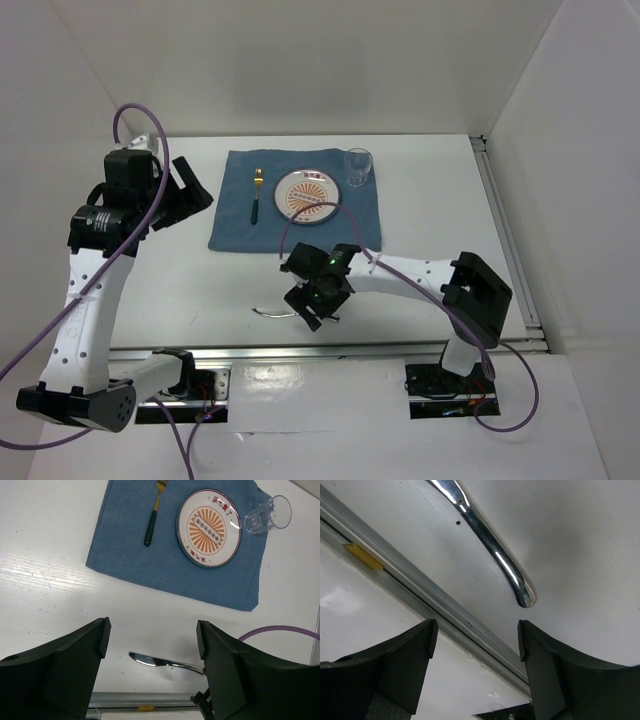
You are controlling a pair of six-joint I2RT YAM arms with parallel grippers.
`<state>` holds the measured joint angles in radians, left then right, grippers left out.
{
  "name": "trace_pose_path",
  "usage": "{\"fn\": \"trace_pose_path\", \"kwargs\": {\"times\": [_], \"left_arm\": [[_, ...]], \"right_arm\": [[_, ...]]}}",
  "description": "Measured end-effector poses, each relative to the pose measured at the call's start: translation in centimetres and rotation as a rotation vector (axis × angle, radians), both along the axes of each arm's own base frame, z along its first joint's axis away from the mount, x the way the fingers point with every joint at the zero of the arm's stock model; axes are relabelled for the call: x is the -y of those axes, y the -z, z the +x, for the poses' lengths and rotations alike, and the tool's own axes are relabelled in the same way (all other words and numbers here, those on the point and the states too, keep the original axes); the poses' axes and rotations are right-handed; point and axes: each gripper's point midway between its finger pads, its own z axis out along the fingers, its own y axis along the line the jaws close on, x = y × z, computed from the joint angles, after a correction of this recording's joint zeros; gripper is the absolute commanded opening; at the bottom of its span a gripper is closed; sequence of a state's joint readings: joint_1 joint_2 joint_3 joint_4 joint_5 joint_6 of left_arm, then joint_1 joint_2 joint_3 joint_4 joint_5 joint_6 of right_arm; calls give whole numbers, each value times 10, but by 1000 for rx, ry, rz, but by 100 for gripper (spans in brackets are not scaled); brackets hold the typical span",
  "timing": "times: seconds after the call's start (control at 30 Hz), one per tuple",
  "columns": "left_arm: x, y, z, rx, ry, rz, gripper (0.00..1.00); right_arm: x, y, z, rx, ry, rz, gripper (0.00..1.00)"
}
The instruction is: Set the dinner table for one person
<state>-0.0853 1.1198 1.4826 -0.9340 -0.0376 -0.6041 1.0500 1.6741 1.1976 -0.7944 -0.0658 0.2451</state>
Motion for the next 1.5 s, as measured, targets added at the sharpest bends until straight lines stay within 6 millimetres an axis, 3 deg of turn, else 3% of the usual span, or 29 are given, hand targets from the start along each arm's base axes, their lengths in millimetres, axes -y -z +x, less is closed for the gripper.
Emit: {"fn": "trace_pose_path", "kwargs": {"times": [0.17, 0.33, 0.53, 0.63, 0.73, 0.93, 1.03, 1.07, 1.2, 1.5], "left_arm": [[0, 0, 0, 0, 3, 1, 87], [-1, 0, 0, -1, -1, 4, 87], [-2, 1, -1, -7, -6, 8, 87], [-2, 1, -1, -7, -6, 8, 87], [-2, 1, -1, -7, -6, 8, 87], [-2, 1, -1, -7, -6, 8, 87], [-2, 1, -1, -7, -6, 8, 87], [-2, 1, -1, -7, -6, 8, 87], [-2, 1, -1, -7, -6, 8, 87], [-2, 1, -1, -6, -9, 10, 87]], "right_arm": [[-8, 22, -2, 7, -70, -33, 73], [-13, 44, 14, 71, -91, -63, 69], [-23, 55, 28, 135, -116, -44, 66], [-25, 55, 32, 147, -121, -33, 62], [-25, 56, 37, 152, -120, -19, 49], [-26, 56, 45, 141, -113, 15, 33], [-28, 56, 45, 136, -127, 26, 20], [-28, 56, 45, 133, -129, 29, 11], [-30, 55, 43, 123, -137, 39, 0], [-21, 45, 34, 87, -118, 24, 0]]}}
